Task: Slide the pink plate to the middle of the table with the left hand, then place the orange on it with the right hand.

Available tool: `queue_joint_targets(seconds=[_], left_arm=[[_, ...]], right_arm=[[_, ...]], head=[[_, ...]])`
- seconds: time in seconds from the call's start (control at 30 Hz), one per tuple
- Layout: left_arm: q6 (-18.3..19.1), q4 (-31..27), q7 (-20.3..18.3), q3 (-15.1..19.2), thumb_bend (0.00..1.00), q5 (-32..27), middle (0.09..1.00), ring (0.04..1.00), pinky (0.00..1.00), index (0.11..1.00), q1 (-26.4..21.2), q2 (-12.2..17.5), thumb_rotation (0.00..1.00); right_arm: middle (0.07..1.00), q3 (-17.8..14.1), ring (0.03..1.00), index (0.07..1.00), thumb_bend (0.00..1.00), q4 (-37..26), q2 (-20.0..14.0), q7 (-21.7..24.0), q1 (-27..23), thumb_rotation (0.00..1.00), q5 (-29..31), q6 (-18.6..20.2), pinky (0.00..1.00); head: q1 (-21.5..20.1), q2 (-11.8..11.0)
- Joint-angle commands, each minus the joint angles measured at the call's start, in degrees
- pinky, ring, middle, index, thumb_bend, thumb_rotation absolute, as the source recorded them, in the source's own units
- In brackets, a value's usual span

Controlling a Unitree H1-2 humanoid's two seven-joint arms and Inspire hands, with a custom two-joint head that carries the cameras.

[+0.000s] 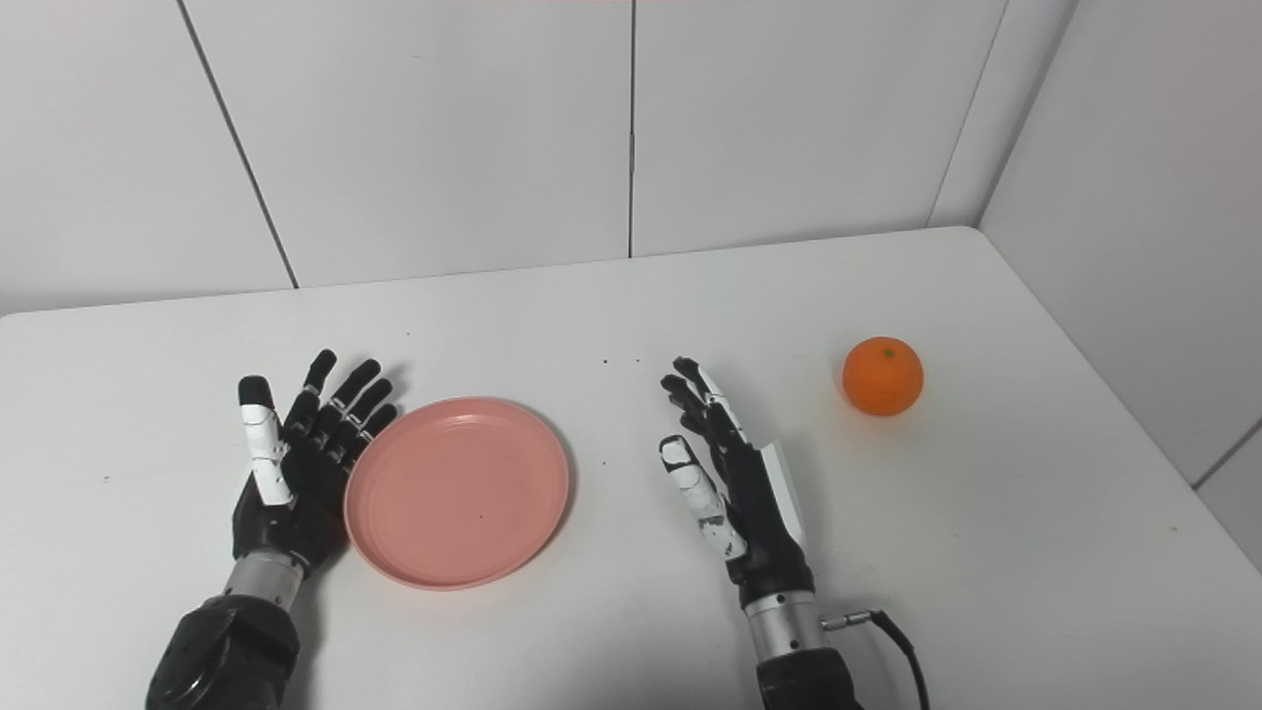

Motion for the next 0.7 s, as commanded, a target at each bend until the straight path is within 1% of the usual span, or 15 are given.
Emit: queue_joint_targets(seconds=[0.0,0.07,0.17,0.23,0.27,0.43,0.5,0.6,0.67], left_arm=[[0.84,3.33,0.69,-0.01,0.96,0.92,0.869,0.897,0.92,1.0,2.2,-0.36,0.93],[0.45,3.87,0.66,0.02,0.97,0.87,0.872,0.904,0.94,0.997,2.32,-0.49,0.93],[0.33,4.15,1.17,0.08,0.97,1.0,0.874,0.908,0.94,0.989,2.51,-0.86,0.93],[0.23,4.25,1.3,0.15,0.97,0.92,0.873,0.903,0.94,0.98,2.55,-1.1,0.93],[0.16,4.27,1.25,0.17,0.96,0.9,0.878,0.901,0.93,0.979,2.56,-1.17,0.92],[-0.17,4.48,0.99,0.07,0.97,1.11,0.881,0.902,0.93,0.979,2.37,-0.98,0.92],[-0.03,4.58,1.01,0.23,0.97,0.91,0.879,0.902,0.93,0.981,2.18,-0.91,0.92],[0.26,4.36,1.13,0.41,0.98,0.78,0.877,0.902,0.94,0.98,2.16,-0.8,0.91],[0.23,4.29,1.24,0.46,0.98,0.96,0.875,0.896,0.93,0.98,2.16,-0.67,0.91]], right_arm=[[0.857,-0.23,0.852,0.9,0.78,-2.89,-1.21,-0.97,-1.84,1.0,-2.6,-2.06,0.87],[0.857,-0.47,0.851,0.893,0.8,-3.76,-1.77,-0.87,-2.24,1.0,-3.73,-1.29,0.87],[0.856,-1.16,0.853,0.888,0.82,-5.28,-2.49,-0.49,-3.07,1.0,-4.31,0.39,0.85],[0.846,-1.71,0.837,0.879,0.81,-6.33,-3.04,-0.37,-3.79,1.0,-5.59,1.4,0.81],[0.835,-2.01,0.818,0.871,0.81,-6.93,-3.36,-0.31,-4.21,1.0,-6.42,1.98,0.81],[0.83,-2.94,0.811,0.851,0.84,-9.27,-4.8,0.82,-5.94,1.0,-8.46,5.7,0.82],[0.83,-3.32,0.811,0.842,0.84,-9.77,-5.8,1.23,-6.96,1.0,-9.29,6.64,0.83],[0.822,-3.67,0.822,0.825,0.84,-10.24,-7.67,1.55,-8.48,1.0,-12.26,7.52,0.84],[0.824,-3.98,0.828,0.817,0.83,-10.24,-8.85,2.02,-9.61,1.0,-13.45,7.96,0.82]], head=[[0.06,0.03],[-0.28,-0.21],[-0.43,-0.44],[-0.43,-0.44],[-0.43,-0.44],[-0.68,-0.57],[-0.68,-0.57],[-0.35,-0.46],[-0.31,-0.48]])
